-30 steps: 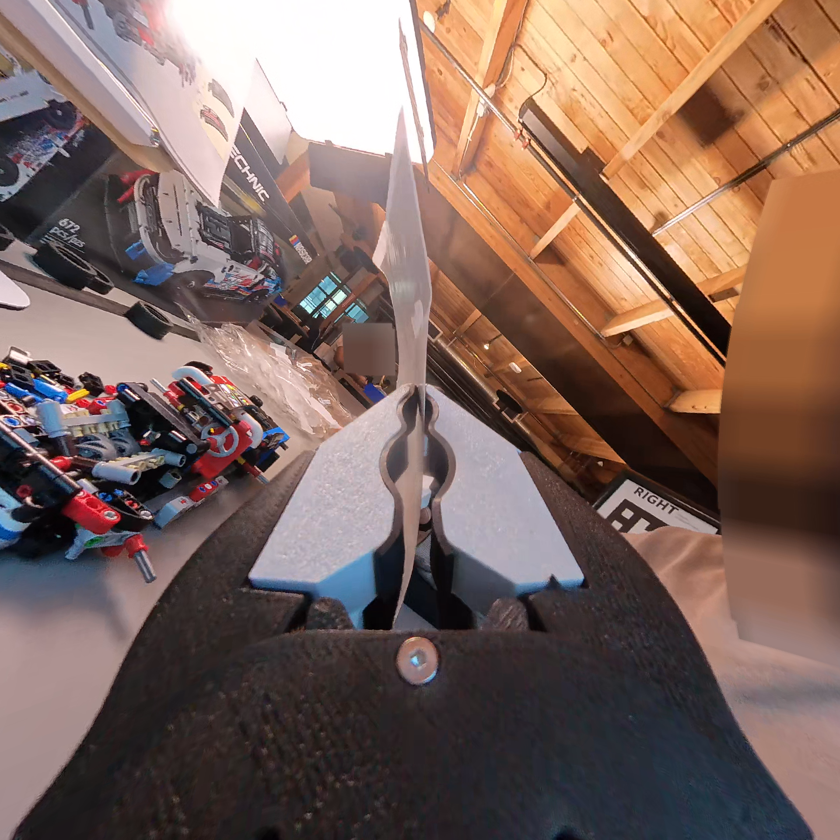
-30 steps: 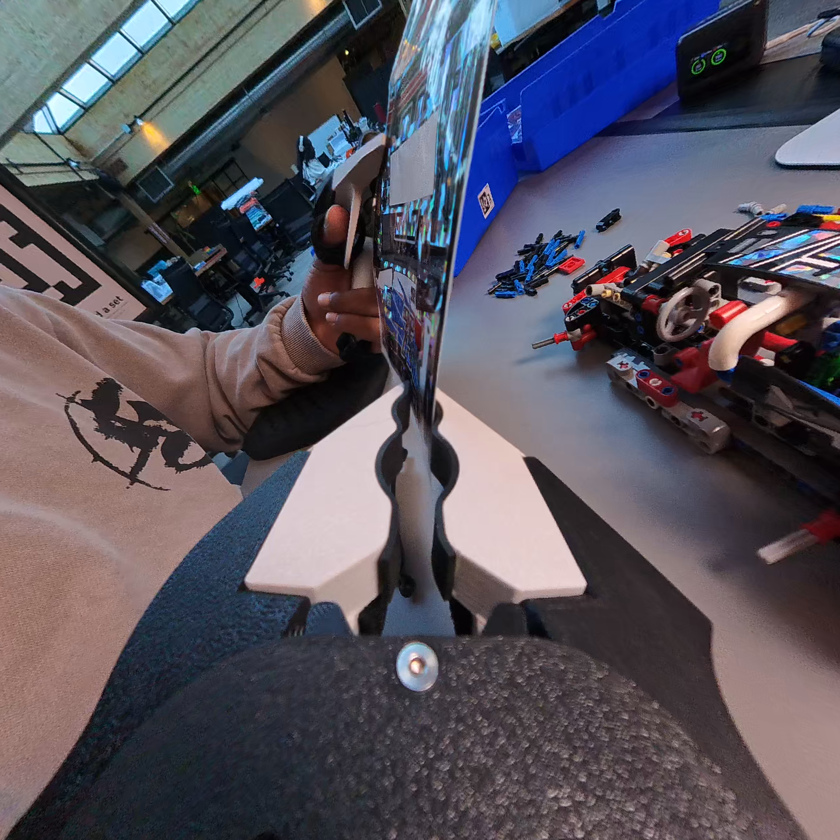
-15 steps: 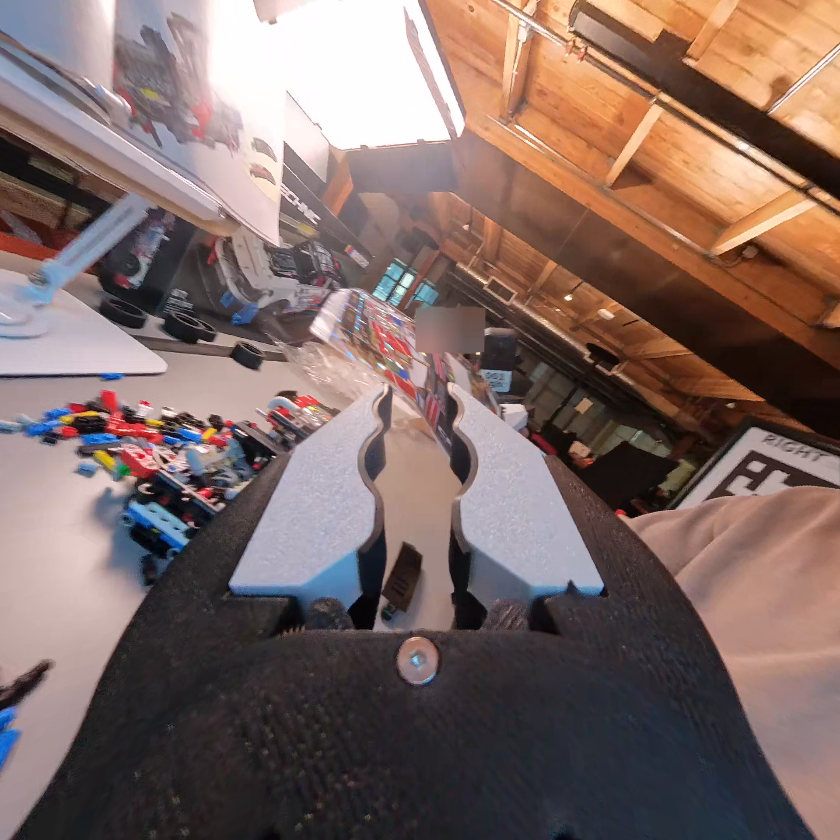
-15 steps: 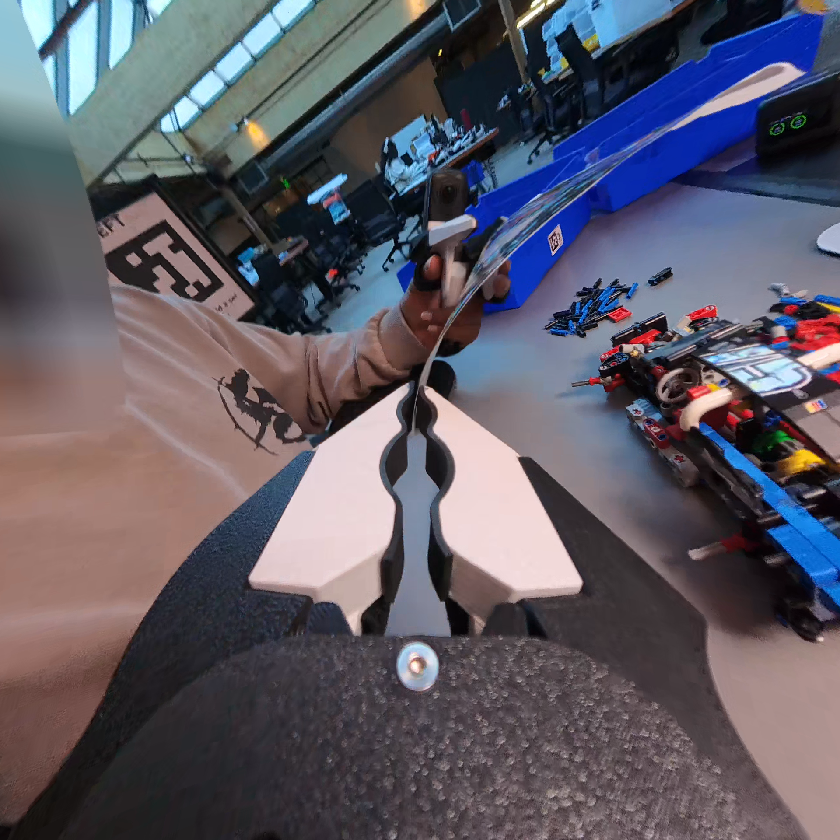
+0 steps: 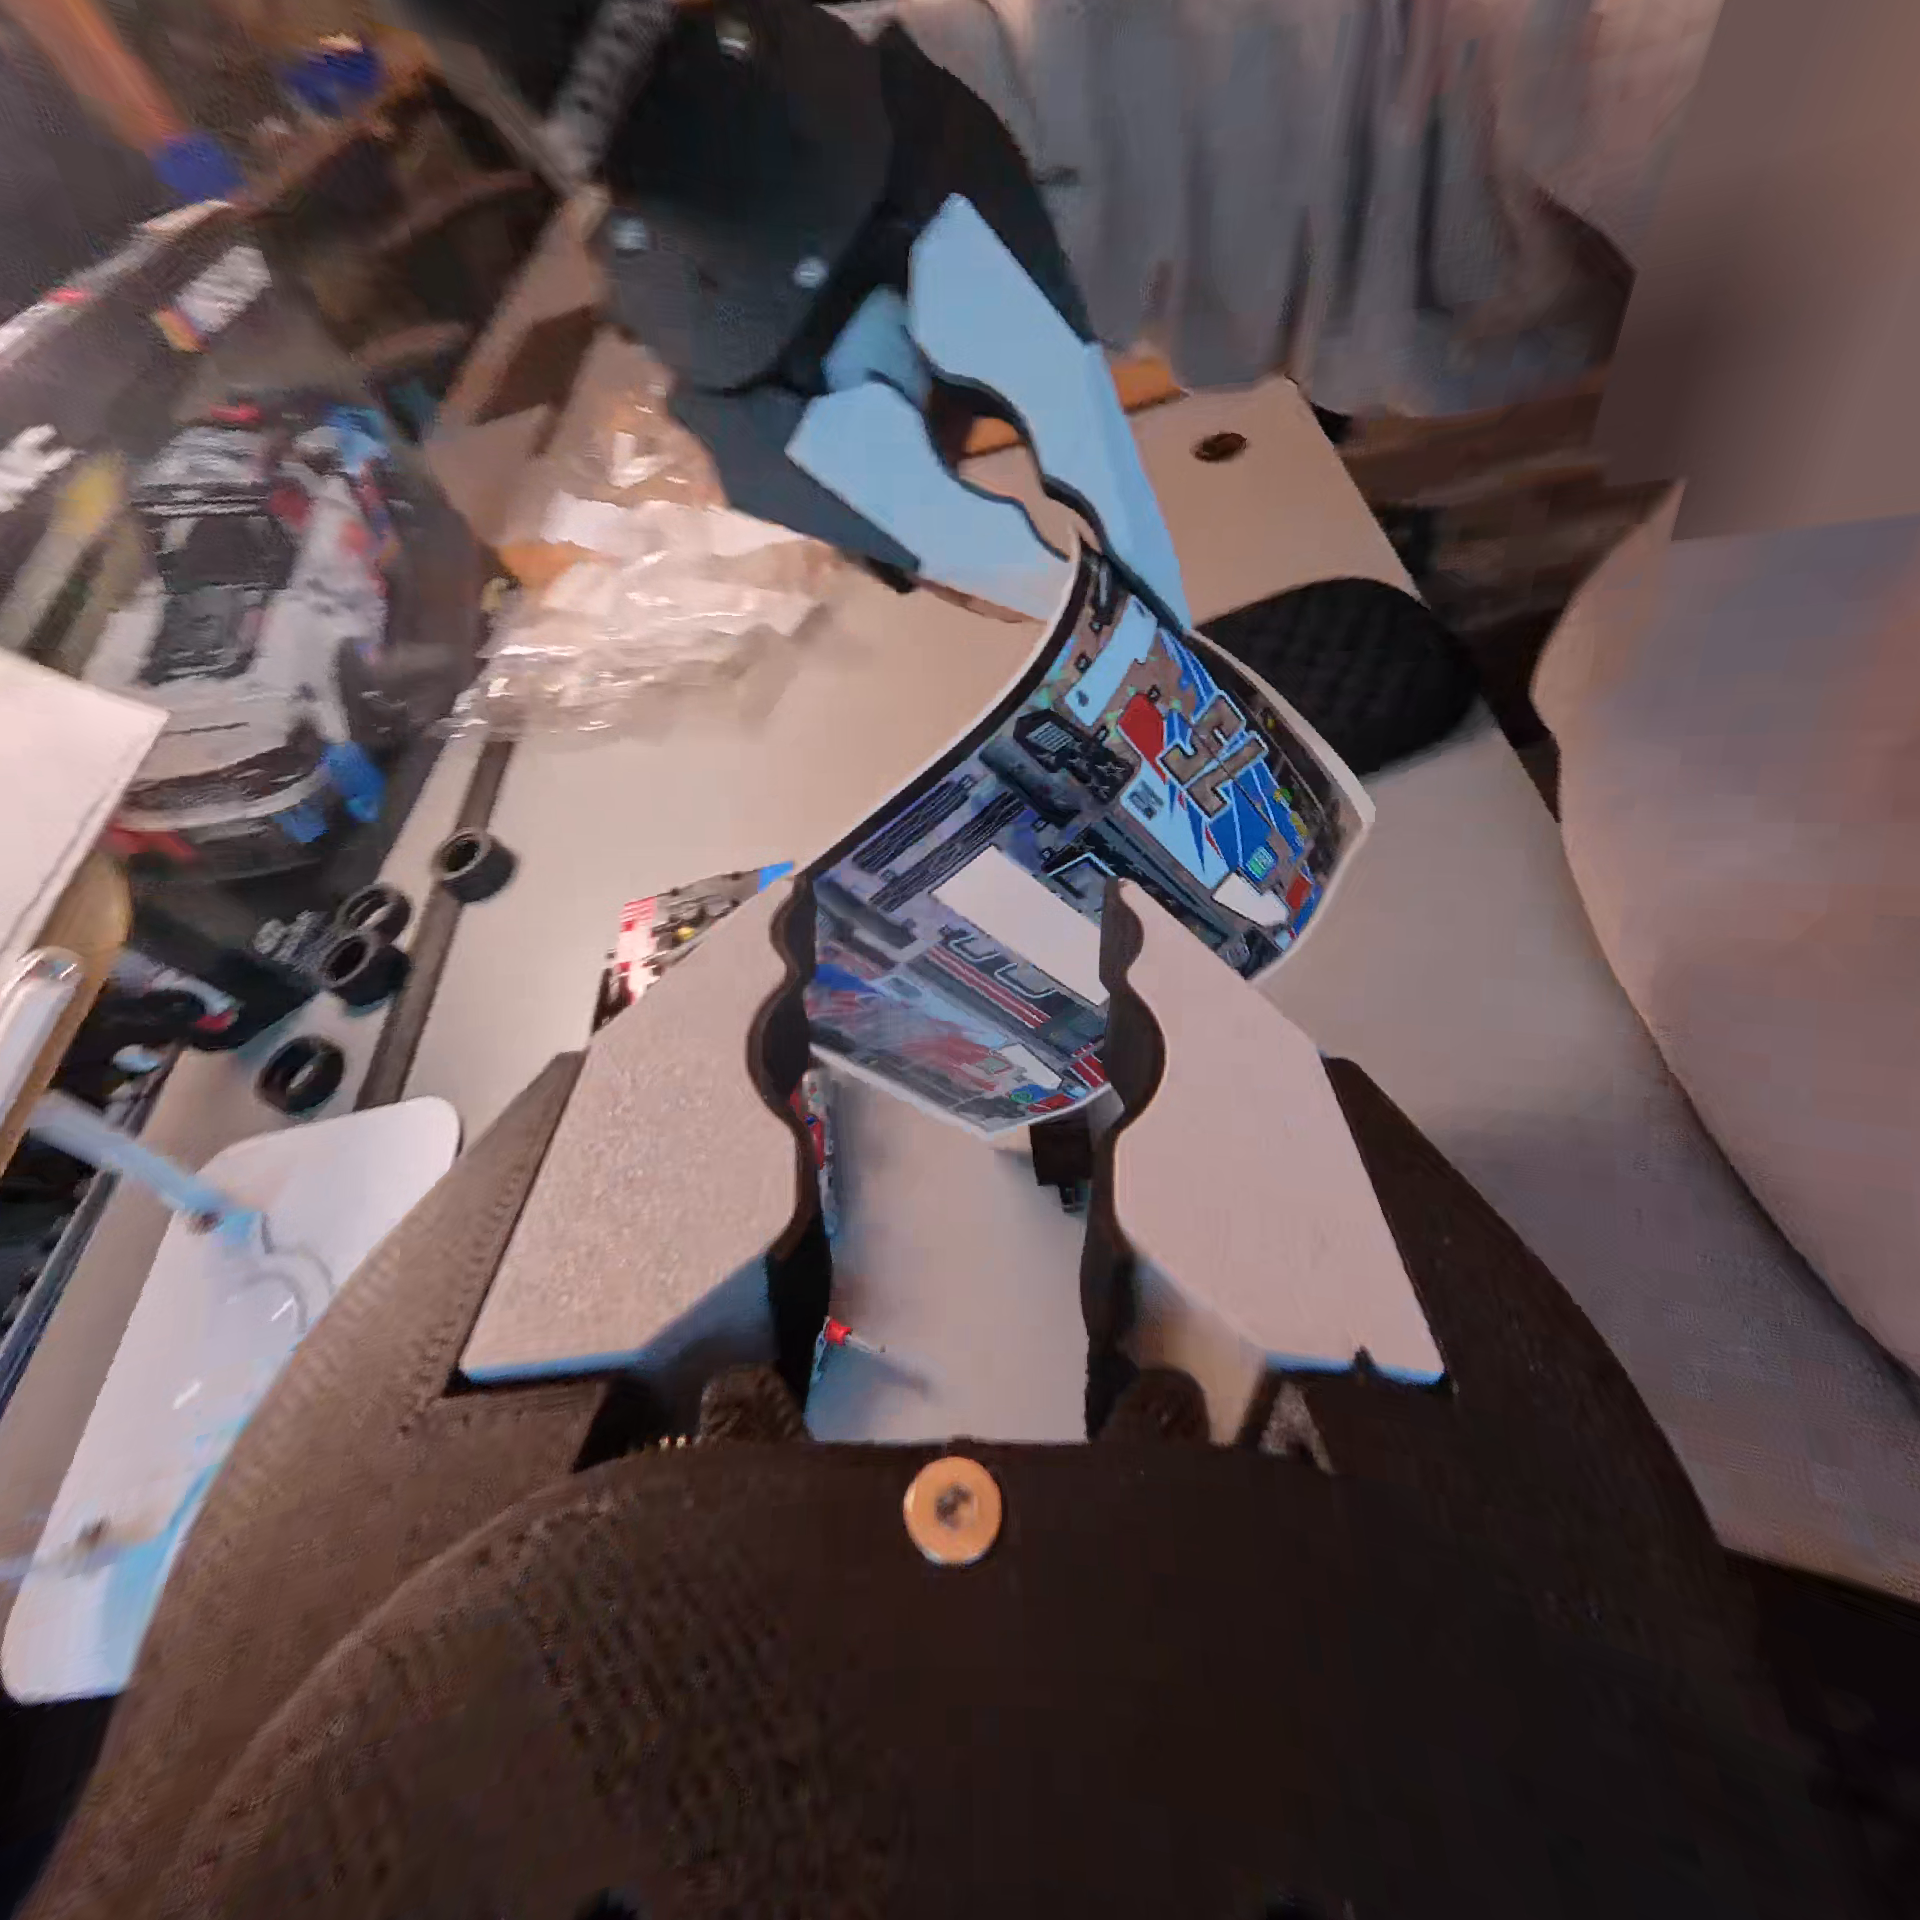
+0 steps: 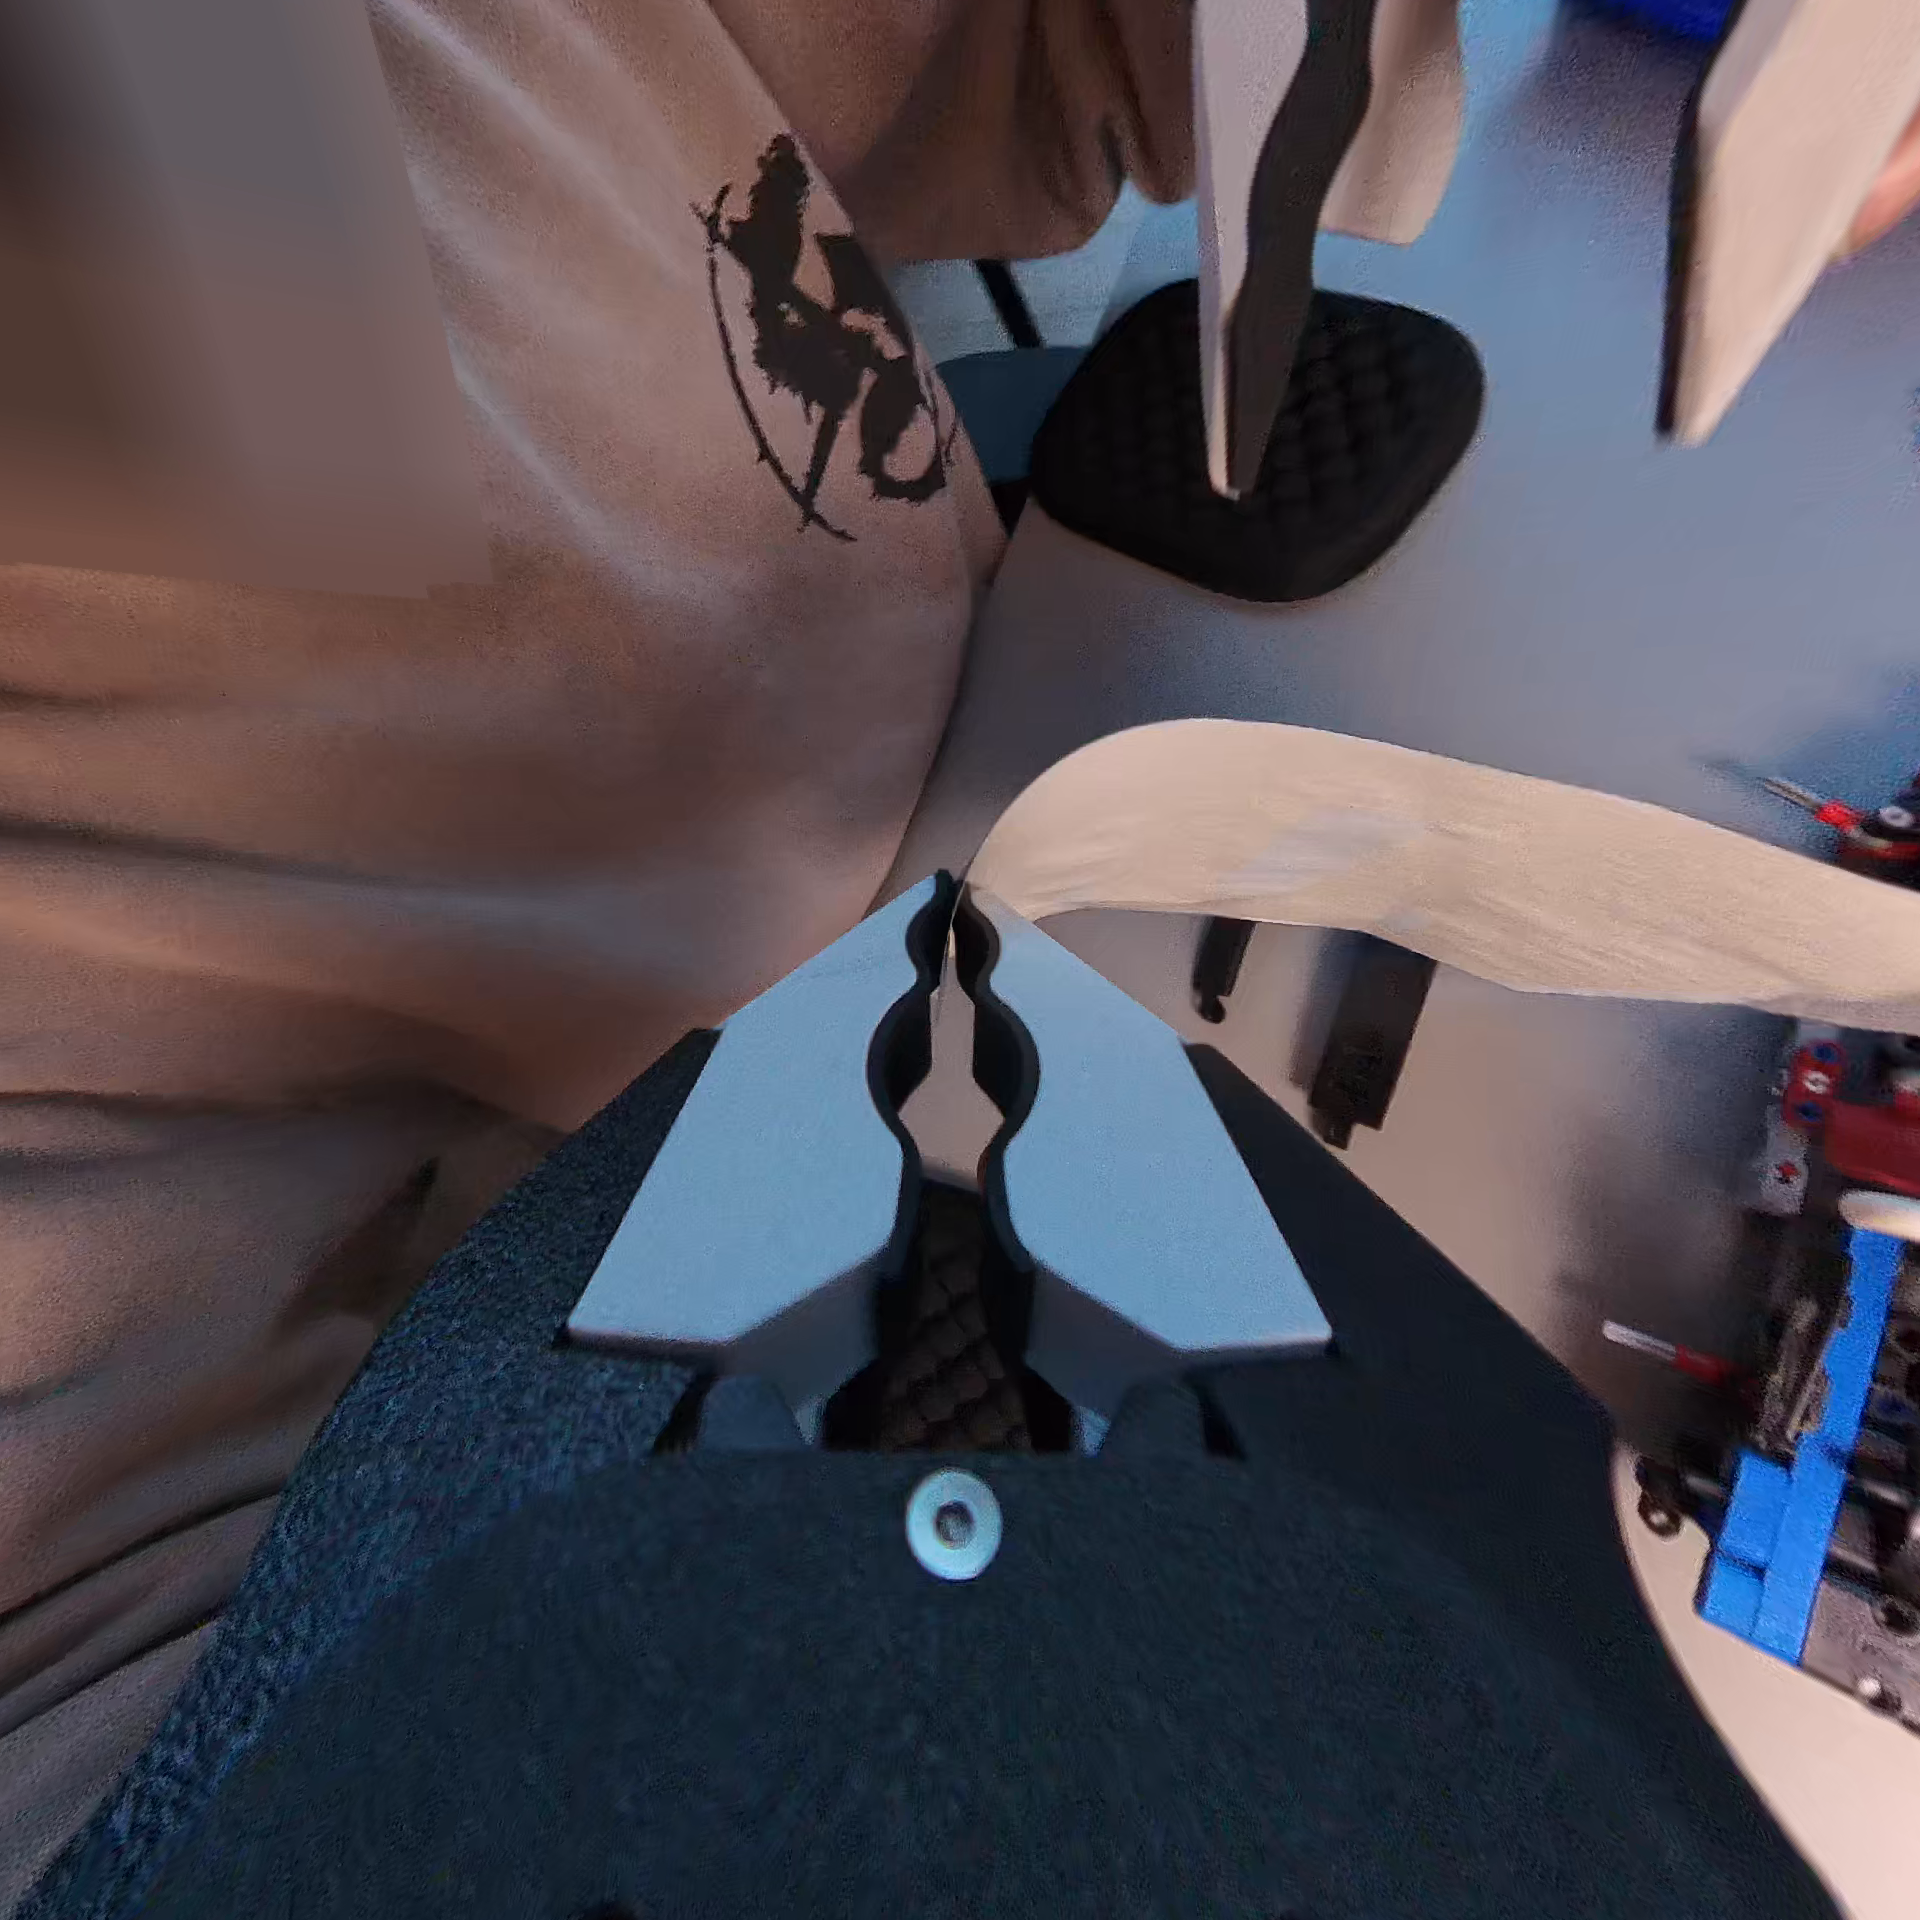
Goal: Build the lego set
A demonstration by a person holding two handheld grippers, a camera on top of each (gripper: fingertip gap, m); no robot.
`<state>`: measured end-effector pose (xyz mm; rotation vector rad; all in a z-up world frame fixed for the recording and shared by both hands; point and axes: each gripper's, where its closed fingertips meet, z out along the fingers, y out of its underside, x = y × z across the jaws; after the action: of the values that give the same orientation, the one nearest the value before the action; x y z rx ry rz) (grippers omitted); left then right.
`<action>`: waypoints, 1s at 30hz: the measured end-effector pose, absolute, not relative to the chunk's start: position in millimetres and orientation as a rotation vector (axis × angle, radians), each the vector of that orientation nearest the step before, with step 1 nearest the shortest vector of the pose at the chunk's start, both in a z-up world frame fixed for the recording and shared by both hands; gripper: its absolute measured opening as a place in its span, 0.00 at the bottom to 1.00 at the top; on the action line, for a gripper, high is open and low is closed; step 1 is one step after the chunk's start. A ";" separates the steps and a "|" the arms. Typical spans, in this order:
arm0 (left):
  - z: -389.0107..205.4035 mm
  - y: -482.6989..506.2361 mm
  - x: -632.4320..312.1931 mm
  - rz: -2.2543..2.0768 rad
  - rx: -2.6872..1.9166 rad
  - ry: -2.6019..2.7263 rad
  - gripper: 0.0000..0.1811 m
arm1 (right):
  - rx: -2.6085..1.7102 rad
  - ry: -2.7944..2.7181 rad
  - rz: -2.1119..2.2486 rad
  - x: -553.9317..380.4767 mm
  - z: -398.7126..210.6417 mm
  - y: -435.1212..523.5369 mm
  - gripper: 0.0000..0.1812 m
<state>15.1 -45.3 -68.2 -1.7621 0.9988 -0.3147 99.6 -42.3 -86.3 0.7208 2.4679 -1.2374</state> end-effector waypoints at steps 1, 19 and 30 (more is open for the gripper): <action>-71.3 -43.8 24.1 -0.348 -1.781 1.077 0.29 | 0.663 2.453 -1.202 101.8 -82.4 -47.2 0.00; -92.9 -64.6 55.0 -1.038 -1.692 0.921 0.00 | 0.774 2.347 -1.583 52.7 -72.3 -26.7 0.02; -96.9 -43.9 -18.6 -1.106 -1.553 0.168 0.00 | 1.248 2.038 -2.437 48.0 -65.9 37.6 0.36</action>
<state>-18.6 -43.9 -96.9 -1.5531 0.1677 -1.1060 48.0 37.6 -65.9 1.2480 2.0382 -2.4373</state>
